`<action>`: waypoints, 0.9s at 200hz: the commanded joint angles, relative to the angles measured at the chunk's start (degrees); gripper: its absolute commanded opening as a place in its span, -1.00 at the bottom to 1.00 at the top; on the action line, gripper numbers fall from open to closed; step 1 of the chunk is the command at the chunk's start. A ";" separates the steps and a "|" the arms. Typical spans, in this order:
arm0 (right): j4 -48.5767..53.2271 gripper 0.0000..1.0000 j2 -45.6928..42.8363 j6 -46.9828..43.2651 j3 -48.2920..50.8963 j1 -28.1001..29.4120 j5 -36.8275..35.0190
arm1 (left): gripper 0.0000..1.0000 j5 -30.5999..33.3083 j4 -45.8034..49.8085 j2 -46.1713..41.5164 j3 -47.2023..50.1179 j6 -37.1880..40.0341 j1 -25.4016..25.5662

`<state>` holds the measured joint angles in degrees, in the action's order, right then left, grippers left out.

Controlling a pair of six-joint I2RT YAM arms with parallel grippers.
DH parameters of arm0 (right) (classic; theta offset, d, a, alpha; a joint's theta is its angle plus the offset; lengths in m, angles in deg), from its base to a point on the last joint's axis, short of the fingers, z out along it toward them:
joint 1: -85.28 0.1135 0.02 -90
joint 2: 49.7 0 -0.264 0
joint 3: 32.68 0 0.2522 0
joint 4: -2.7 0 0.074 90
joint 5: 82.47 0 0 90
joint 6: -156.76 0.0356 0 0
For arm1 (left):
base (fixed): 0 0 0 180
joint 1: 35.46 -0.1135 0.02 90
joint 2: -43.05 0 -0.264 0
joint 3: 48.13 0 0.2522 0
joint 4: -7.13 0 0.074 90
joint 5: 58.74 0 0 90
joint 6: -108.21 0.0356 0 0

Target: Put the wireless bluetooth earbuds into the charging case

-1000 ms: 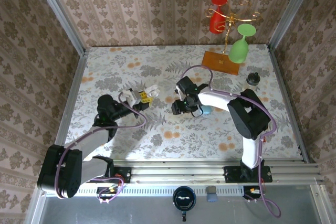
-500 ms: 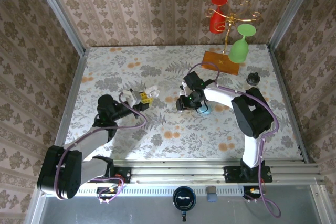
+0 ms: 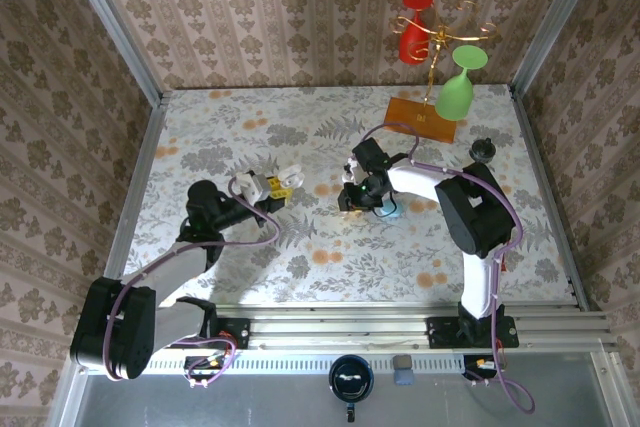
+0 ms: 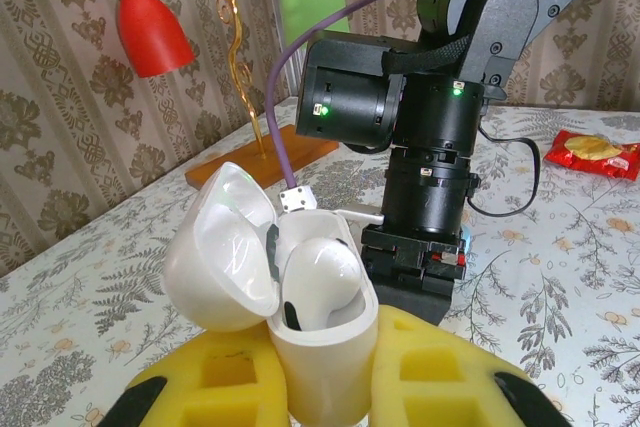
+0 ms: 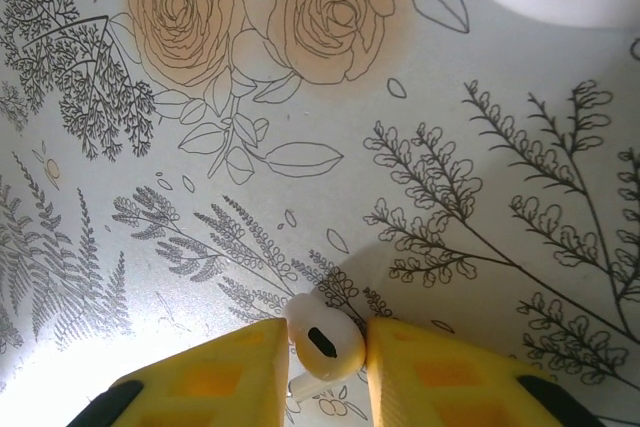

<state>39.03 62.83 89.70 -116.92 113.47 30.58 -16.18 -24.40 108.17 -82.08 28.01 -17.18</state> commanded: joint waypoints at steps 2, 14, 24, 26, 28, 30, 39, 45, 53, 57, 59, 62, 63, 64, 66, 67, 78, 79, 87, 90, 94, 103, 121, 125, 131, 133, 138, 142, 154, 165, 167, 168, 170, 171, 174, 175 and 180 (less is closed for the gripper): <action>-1.27 -0.51 0.96 0.79 1.50 -0.06 0.62 | -1.00 0.20 0.11 -0.70 -1.19 1.74 0.36; -2.20 -0.54 0.18 0.52 2.18 0.02 0.08 | -1.00 0.24 0.20 -0.70 -1.24 1.80 0.44; -4.32 -0.54 -1.01 -0.04 3.44 0.03 -0.14 | -1.00 0.24 0.29 -0.70 -1.27 1.89 0.45; -4.76 -0.54 -1.33 -0.03 3.73 0.03 -0.23 | -1.00 0.24 0.30 -0.70 -1.28 1.89 0.51; -5.13 -0.54 -1.56 -0.10 4.00 0.03 -0.38 | -1.00 0.24 0.36 -0.70 -1.27 1.89 0.45; -5.53 -0.54 -1.89 -0.20 4.27 0.14 -0.55 | -1.00 0.18 0.40 -0.70 -1.26 1.95 0.51; -6.62 -0.54 -3.34 -0.73 5.25 0.14 -1.51 | -1.00 -0.05 0.82 -0.76 -1.42 2.04 0.52; -7.61 -0.54 -4.62 -1.11 5.98 0.16 -2.18 | -1.00 -0.10 1.13 -0.79 -1.56 2.07 0.57; -9.63 -0.54 -6.60 -1.63 7.43 0.29 -3.43 | -1.00 -0.40 1.71 -0.92 -1.74 2.15 0.61; -10.78 -0.54 -7.79 -1.90 8.18 0.40 -4.07 | -1.00 -0.54 1.95 -0.97 -1.85 2.21 0.61; -11.31 -0.54 -8.50 -2.10 8.56 0.43 -4.42 | -1.00 -0.63 2.12 -0.99 -1.94 2.21 0.61; -12.09 -0.54 -9.41 -2.38 9.13 0.55 -4.71 | -1.00 -0.71 2.36 -0.97 -2.01 2.14 0.61; -12.23 -0.54 -9.64 -2.47 9.22 0.55 -4.92 | -1.00 -0.76 2.38 -0.92 -2.03 2.14 0.61; -12.52 -0.54 -9.93 -2.59 9.35 0.55 -5.06 | -1.00 -0.74 2.48 -0.94 -2.04 2.10 0.57; -13.07 -0.54 -10.53 -2.82 9.80 0.58 -5.37 | -1.00 -0.79 2.62 -0.96 -2.14 2.07 0.56; -13.29 -0.54 -10.82 -2.95 9.99 0.61 -5.51 | -1.00 -0.89 2.69 -0.96 -2.14 2.07 0.59; -15.40 -0.55 -13.58 -4.27 11.54 0.81 -7.55 | -1.00 -1.20 3.00 -0.80 -2.40 2.07 0.59; -15.56 -0.55 -13.88 -4.37 11.65 0.86 -7.74 | -1.00 -1.32 3.01 -0.79 -2.40 2.07 0.60; -16.87 -0.56 -15.94 -5.36 12.68 1.14 -9.52 | -1.00 -1.51 2.98 -0.53 -2.58 2.10 0.70; -17.42 -0.57 -16.75 -5.80 13.12 1.29 -10.24 | -1.00 -1.52 3.08 -0.40 -2.58 2.13 0.70; -18.21 -0.57 -17.98 -6.26 13.76 1.54 -11.27 | -1.00 -1.72 3.19 -0.28 -2.66 2.24 0.77; -20.38 -0.57 -20.71 -7.46 15.22 2.17 -13.18 | -1.00 -2.19 3.65 -0.10 -2.94 2.33 0.79; -25.20 -0.59 -26.57 -10.26 18.23 3.97 -16.03 | -1.00 -3.87 6.01 0.00 -3.83 2.58 0.79; -25.71 -0.59 -27.86 -11.06 18.46 4.41 -16.61 | -1.00 -4.22 6.63 0.00 -4.12 2.77 0.85; -25.82 -0.59 -29.45 -12.41 18.67 5.09 -17.28 | -1.00 -4.94 7.59 0.07 -4.52 2.88 0.83; -25.82 -0.59 -29.93 -12.84 18.74 5.29 -17.52 | -1.00 -5.16 7.99 0.09 -4.69 2.97 0.82; -25.83 -0.59 -31.25 -14.09 18.76 5.89 -18.12 | -1.00 -5.73 8.74 0.18 -5.01 2.94 0.88; -25.76 -0.59 -32.19 -15.00 18.71 6.27 -18.41 | -1.00 -6.23 9.33 0.30 -5.39 2.94 0.82; -25.18 -0.59 -35.15 -17.66 18.56 7.37 -18.86 | -1.00 -7.10 10.17 1.05 -6.12 2.45 0.95; -24.45 -0.59 -36.86 -19.95 18.17 8.22 -19.32 | -1.00 -8.19 10.00 1.87 -6.55 1.76 1.06; -24.38 -0.59 -37.25 -20.30 18.07 8.38 -19.41 | -1.00 -8.39 9.97 2.01 -6.65 1.63 1.05; -24.35 -0.59 -37.41 -20.48 18.08 8.47 -19.43 | -1.00 -8.56 9.97 2.11 -6.68 1.58 1.05; -24.20 -0.59 -37.68 -20.74 17.96 8.64 -19.44 | -1.00 -8.79 9.86 2.22 -6.77 1.44 1.05; -24.13 -0.59 -37.84 -20.96 17.94 8.69 -19.44 | -1.00 -8.98 9.82 2.26 -6.78 1.40 1.05; -24.07 -0.58 -38.29 -21.82 17.86 8.91 -19.16 | -1.00 -9.31 9.69 2.41 -6.87 1.11 1.13; -24.07 -0.58 -38.45 -22.12 17.89 9.00 -19.08 | -1.00 -9.46 9.56 2.48 -6.88 1.02 1.14; -24.37 -0.58 -39.18 -23.36 18.03 9.55 -19.06 | -1.00 -9.87 9.15 2.70 -6.97 0.52 1.14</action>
<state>15.82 27.11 74.18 -98.87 121.42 14.28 -21.36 -16.30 109.59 -86.97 29.39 -16.46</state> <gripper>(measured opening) 0.208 0.157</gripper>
